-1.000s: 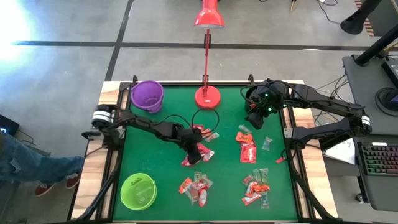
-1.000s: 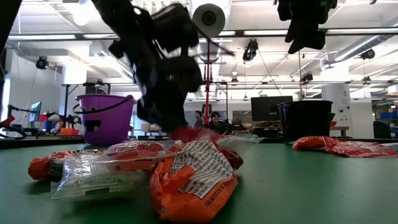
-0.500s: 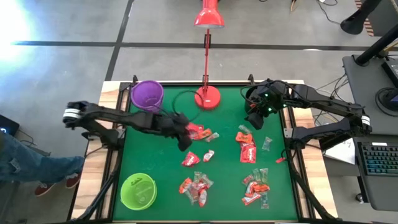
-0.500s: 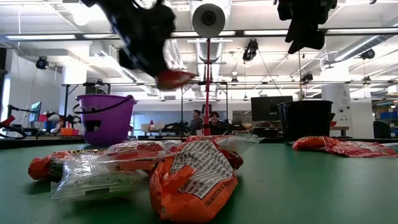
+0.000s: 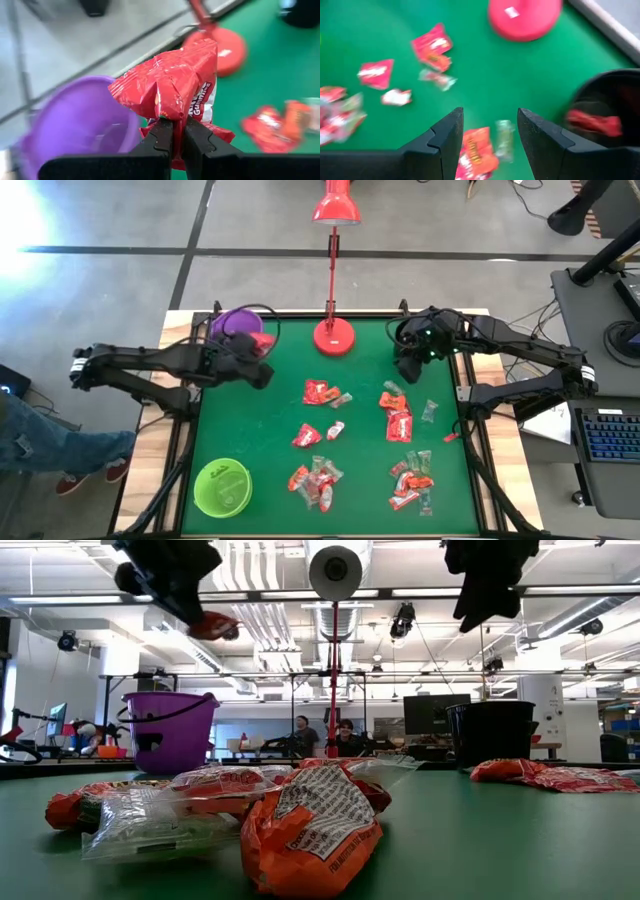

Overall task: Sort candy
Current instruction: Put the red candy into the violet bucket

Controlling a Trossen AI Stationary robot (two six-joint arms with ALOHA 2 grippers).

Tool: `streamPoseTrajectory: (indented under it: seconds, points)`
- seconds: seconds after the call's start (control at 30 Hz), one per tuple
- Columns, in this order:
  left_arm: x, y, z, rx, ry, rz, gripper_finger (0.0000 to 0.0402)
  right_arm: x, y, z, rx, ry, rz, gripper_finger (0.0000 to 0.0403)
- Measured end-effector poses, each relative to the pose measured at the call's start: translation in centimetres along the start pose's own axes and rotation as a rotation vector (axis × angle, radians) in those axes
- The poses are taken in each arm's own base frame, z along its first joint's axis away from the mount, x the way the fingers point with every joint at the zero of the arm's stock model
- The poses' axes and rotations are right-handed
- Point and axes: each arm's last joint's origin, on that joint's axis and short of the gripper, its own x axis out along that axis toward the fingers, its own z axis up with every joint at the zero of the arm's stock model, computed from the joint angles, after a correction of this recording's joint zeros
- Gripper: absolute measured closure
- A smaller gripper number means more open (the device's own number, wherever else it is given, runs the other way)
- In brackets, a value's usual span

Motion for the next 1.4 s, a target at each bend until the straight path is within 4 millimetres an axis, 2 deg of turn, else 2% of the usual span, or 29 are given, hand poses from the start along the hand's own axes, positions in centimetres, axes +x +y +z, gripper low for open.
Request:
streamPoseTrajectory:
  seconds: [0.23,0.5,0.83,1.03,1.2,1.4]
  points:
    - [0.8,2.7,0.1,0.01,0.047,0.166,0.04,0.0,-0.3,0.5,0.003,-0.086,-0.141,0.0225]
    - [2.0,4.9,0.2,0.005,0.133,0.283,0.04,-0.3,-0.8,2.0,0.032,-0.263,-0.264,0.0225]
    - [3.5,6.7,0.7,0.015,0.194,0.372,0.04,-1.4,-2.8,4.2,0.1,-0.518,-0.587,0.0225]
    - [4.5,7.7,0.9,-0.015,0.232,0.426,0.04,-3.1,-3.9,6.3,0.065,-0.714,-0.779,0.0225]
    - [5.6,7.8,1.1,-0.069,0.294,0.366,0.04,-5.3,-5.1,8.0,-0.007,-0.852,-0.971,0.0225]
    - [6.6,7.6,1.2,-0.065,0.316,0.35,0.04,-7.6,-7.2,8.9,0.074,-1.01,-1.107,0.0225]
